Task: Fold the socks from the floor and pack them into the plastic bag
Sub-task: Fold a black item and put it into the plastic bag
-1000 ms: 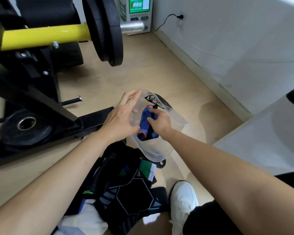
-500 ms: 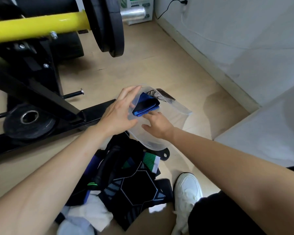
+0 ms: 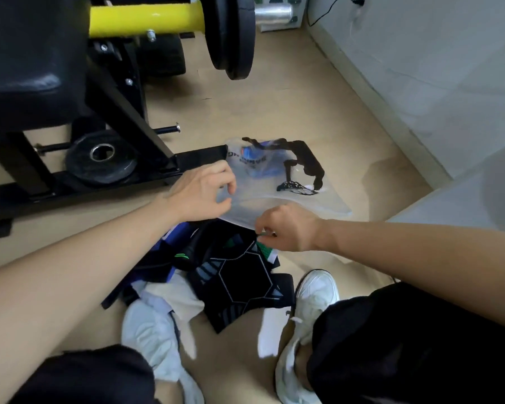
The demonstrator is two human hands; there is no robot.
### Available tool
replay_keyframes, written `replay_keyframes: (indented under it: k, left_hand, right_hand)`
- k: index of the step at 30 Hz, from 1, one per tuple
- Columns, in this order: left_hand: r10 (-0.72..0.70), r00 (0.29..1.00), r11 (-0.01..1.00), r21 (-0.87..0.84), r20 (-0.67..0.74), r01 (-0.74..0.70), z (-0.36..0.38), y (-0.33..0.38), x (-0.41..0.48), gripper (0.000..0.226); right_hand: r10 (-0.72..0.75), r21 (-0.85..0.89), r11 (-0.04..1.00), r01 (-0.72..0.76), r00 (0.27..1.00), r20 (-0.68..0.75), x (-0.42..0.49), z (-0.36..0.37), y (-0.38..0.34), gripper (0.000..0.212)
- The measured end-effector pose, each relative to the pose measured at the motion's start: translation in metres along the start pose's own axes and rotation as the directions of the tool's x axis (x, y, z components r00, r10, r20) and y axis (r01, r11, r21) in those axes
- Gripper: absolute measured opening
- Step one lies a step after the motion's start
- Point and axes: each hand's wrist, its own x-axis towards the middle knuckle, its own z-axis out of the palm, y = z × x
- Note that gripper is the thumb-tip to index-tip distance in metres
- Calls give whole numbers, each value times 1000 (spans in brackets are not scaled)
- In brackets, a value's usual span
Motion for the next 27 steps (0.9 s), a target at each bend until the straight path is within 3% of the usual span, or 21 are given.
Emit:
replay_keyframes:
  k: [3,6,8,10,12,18,22,27]
  left_hand:
    - [-257,964,966,34,69,255,10,-9,-35,18]
    - [-493,837,868,68,238,492,31,-19,-67,39]
    - [-571,745,813,112,344,572,49,-23,-86,56]
    - [-607,693,784,151,389,602,64,-26,-100,39]
    - [-634,678,756,114,371,644,71,-30,-109,21]
    - [-722,658,646,-132,212,752,58,-48,-112,9]
    - [-818,570,520,-321,78,791,50,-64,-108,7]
    - [-835,549,409,-622,41,668,39,-72,-97,5]
  right_hand:
    - [-43,68,997,36,994,96,10,25,-28,24]
    - [-83,151,987,57,981,174,26,44,-46,48]
    - [-118,141,986,93,976,181,38,49,-51,63]
    - [-157,81,986,146,974,162,52,51,-51,72]
    - [-148,-53,986,157,978,151,65,55,-45,79]
    - [86,-336,942,-5,971,225,90,64,-10,86]
    - [314,-350,910,-223,921,232,108,67,14,76]
    - [538,-228,837,-498,825,172,118,48,40,75]
